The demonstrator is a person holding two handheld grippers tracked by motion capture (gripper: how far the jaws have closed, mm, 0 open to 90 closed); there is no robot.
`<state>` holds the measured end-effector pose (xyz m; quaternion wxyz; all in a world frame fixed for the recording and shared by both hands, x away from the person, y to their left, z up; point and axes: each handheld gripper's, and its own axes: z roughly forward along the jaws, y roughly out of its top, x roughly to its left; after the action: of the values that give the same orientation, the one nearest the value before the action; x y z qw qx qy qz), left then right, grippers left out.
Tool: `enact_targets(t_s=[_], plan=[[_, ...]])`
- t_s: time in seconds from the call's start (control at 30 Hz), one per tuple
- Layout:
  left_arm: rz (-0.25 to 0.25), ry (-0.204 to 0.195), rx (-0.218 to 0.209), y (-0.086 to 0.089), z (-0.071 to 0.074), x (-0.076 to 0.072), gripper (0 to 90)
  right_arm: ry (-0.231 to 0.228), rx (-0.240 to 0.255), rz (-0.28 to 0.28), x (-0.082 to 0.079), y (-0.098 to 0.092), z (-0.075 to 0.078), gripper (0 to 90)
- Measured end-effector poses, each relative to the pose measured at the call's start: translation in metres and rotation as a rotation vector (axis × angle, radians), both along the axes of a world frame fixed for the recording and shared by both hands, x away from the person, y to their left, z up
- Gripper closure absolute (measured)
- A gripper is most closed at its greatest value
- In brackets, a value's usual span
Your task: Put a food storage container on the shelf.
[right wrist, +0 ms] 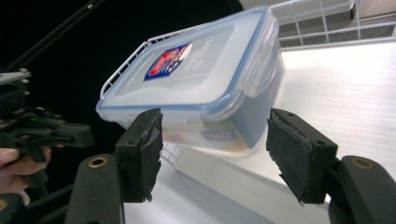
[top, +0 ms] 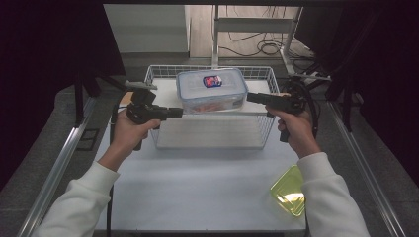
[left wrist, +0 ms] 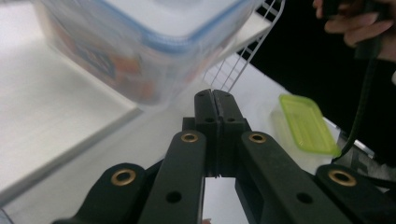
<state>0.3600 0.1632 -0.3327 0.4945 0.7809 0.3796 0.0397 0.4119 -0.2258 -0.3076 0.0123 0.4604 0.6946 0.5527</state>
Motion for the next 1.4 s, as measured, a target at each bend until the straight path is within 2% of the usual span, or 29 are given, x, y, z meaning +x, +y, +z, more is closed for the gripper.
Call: enact_targets(t_s=[0.17,0.27,0.43,0.5,0.57,0.97,1.2,1.33,1.4], plan=[[-0.008,0.017,0.017,-0.013,-0.014,0.01,90.0,0.007,0.0,0.01,-0.001,-0.002,-0.008,35.1],[-0.003,0.023,0.024,-0.016,-0.017,0.017,90.0,0.01,-0.011,0.018,-0.001,-0.003,-0.012,35.0],[0.005,0.036,0.02,-0.017,-0.017,0.028,90.0,0.008,-0.009,0.019,0.0,-0.003,-0.015,34.3],[0.01,0.033,0.038,-0.019,-0.016,0.031,90.0,0.007,-0.007,0.023,0.001,-0.003,-0.016,34.2],[0.014,0.049,0.025,-0.02,-0.015,0.034,90.0,0.011,-0.007,0.023,0.002,-0.002,-0.017,34.2],[0.017,0.055,0.043,-0.024,-0.008,0.047,90.0,0.008,-0.02,0.046,-0.001,0.004,-0.02,33.9],[0.02,0.051,0.032,-0.023,-0.008,0.045,90.0,0.008,-0.029,0.05,-0.005,0.0,-0.022,33.6],[0.005,0.01,0.025,-0.018,-0.007,0.028,90.0,-0.003,-0.027,0.066,-0.011,-0.003,-0.021,33.5],[0.02,-0.002,0.033,-0.014,-0.008,0.019,89.3,-0.014,-0.056,0.081,-0.014,-0.004,-0.022,33.1]])
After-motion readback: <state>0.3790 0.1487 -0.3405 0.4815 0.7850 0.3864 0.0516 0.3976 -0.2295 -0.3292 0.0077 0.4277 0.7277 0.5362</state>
